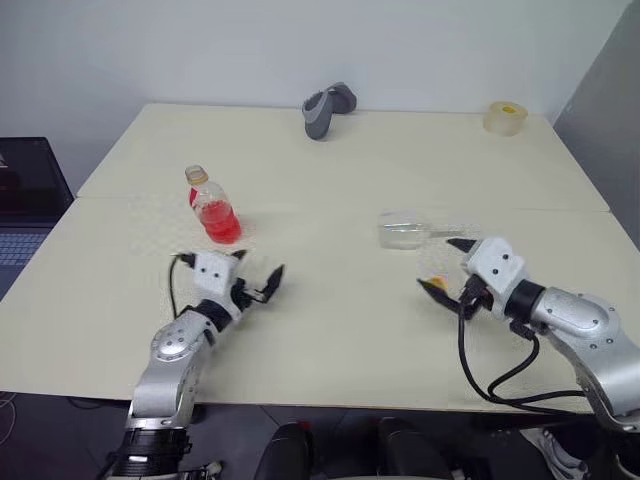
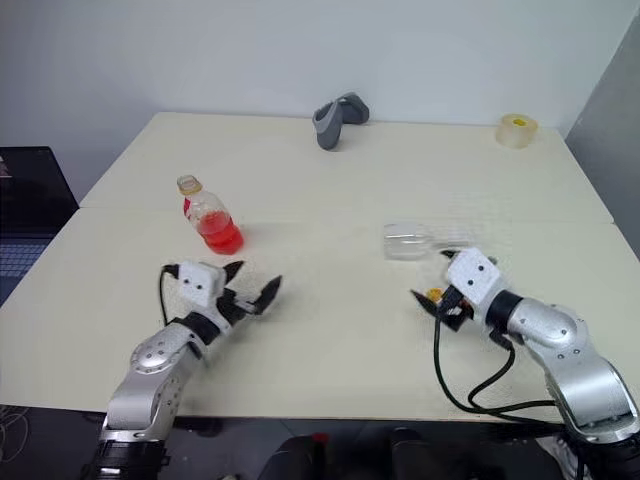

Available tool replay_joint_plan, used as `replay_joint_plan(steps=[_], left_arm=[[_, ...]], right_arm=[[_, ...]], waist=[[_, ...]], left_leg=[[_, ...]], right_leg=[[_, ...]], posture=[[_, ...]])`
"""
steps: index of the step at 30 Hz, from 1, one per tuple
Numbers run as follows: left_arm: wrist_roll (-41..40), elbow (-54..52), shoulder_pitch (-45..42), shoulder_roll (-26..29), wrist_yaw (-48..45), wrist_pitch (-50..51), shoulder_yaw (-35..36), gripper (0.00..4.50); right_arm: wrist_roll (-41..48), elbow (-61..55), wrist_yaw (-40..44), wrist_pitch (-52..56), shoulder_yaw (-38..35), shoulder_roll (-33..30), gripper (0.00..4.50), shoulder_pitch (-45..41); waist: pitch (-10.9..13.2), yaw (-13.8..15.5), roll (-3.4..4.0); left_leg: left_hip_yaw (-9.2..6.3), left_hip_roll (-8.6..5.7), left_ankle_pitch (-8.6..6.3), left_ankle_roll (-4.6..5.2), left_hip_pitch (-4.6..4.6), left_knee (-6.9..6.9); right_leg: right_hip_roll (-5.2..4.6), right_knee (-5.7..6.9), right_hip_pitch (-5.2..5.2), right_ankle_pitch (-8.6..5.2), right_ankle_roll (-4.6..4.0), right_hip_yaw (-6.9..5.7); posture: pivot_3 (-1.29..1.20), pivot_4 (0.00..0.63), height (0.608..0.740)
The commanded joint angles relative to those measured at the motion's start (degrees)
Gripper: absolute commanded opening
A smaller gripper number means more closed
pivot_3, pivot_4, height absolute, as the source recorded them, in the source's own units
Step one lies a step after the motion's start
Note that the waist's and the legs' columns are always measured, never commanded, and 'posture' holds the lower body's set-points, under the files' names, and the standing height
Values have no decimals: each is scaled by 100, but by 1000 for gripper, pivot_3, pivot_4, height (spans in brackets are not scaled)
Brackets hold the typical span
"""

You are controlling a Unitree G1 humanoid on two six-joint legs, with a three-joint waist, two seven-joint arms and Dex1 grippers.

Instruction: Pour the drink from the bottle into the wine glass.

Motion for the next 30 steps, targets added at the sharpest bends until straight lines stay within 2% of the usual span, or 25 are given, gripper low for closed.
replay_joint_plan(steps=[1, 4, 10, 20, 28, 30], left_arm=[[-149, -139, -349, 293, -751, 54, -231, 4474], [-223, 152, -707, 435, -1285, 68, -389, 4474], [-411, 340, -1042, 520, -2217, 207, -684, 4474], [-223, 704, -1291, 368, -2347, -8, -755, 4474], [-149, 667, -1300, 278, -2309, -11, -767, 4474], [-136, 653, -1294, 266, -2297, 0, -755, 4500]], right_arm=[[-1362, 426, -424, -514, 475, -388, 4500, -351], [-2676, 1265, -909, -1197, 1064, -643, 4500, -866], [-3813, 2189, -1328, -1668, 1629, -291, 4500, -1424], [-4967, 3672, -1966, -1972, 2161, 509, 4500, -2079], [-5140, 5325, -2770, -2481, 2270, 899, 4500, -2643], [-5020, 5682, -2929, -2667, 2226, 961, 3890, -2737]], waist=[[0, -3, 1], [1, -34, 1], [1, -20, 1], [1, -19, 1], [0, -40, 1], [0, -39, 0]], left_leg=[[2, 0, 0, 0, 2, -1], [16, 2, 1, -1, 3, -4], [26, 3, 1, -2, -3, -5], [26, 1, 0, 0, -2, 3], [31, 3, 1, 0, 4, 4], [31, 3, 1, 1, 8, 6]], right_leg=[[0, 0, 0, 0, -1, 2], [2, 0, -7, 0, -2, 11], [2, -4, -12, 1, -4, 21], [1, 2, -12, 2, -5, 23], [1, 7, -10, 3, -6, 27], [2, 9, -6, 4, -6, 28]], posture=[[0, 150, 740], [0, 150, 740], [0, 150, 740], [0, 150, 740], [0, 150, 740], [0, 150, 740]])
